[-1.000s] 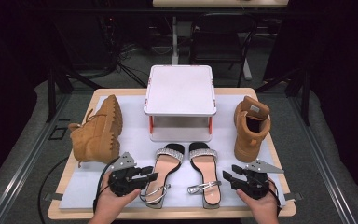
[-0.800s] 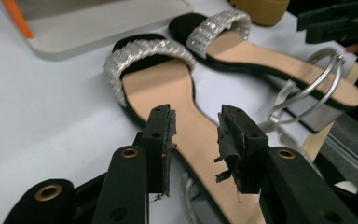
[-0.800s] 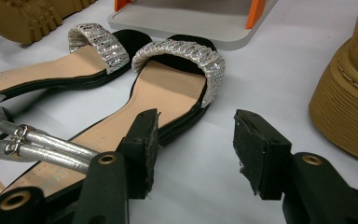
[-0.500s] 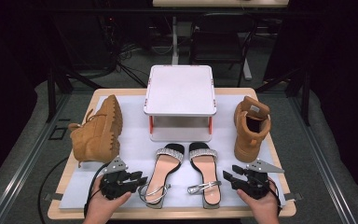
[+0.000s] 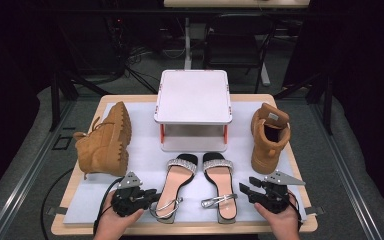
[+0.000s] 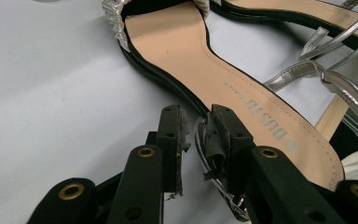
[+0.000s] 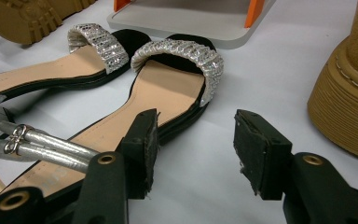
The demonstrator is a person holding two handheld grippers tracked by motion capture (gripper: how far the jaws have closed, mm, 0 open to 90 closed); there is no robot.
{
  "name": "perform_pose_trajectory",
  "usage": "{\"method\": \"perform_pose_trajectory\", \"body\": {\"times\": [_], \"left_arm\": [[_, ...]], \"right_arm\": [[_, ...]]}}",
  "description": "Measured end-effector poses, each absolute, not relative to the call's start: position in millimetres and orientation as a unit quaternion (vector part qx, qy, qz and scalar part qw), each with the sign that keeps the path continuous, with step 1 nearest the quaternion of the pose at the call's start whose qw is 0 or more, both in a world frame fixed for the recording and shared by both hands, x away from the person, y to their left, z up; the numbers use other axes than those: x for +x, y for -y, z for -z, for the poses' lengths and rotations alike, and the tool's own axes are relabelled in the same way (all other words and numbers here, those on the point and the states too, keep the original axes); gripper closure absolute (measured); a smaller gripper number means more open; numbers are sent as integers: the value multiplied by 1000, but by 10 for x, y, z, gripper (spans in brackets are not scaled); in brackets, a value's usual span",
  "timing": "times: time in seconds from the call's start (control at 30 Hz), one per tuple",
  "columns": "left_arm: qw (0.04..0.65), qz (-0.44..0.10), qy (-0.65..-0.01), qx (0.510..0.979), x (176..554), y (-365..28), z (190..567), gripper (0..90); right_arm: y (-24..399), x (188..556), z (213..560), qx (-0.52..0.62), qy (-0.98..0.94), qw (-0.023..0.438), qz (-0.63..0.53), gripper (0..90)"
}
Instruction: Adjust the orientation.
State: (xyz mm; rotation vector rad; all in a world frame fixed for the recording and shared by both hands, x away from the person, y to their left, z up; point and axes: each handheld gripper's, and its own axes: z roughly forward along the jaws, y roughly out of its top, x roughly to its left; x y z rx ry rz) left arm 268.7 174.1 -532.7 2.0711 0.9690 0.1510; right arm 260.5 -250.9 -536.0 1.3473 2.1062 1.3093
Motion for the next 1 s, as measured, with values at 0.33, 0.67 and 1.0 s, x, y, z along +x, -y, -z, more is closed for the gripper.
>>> {"method": "perform_pose_trajectory", "body": {"times": [0.33, 0.67, 1.0], "left_arm": [[420, -43, -378, 824, 2698, -1746, 5334, 835], [423, -35, -389, 818, 2729, -1759, 5308, 873], [420, -51, -403, 812, 2799, -1846, 5291, 877]], "right_arm": [[2510, 2606, 5361, 471, -737, 158, -459, 499], [2509, 2608, 5361, 472, -735, 158, -461, 499], [2516, 2608, 5361, 473, -734, 157, -462, 498]]}}
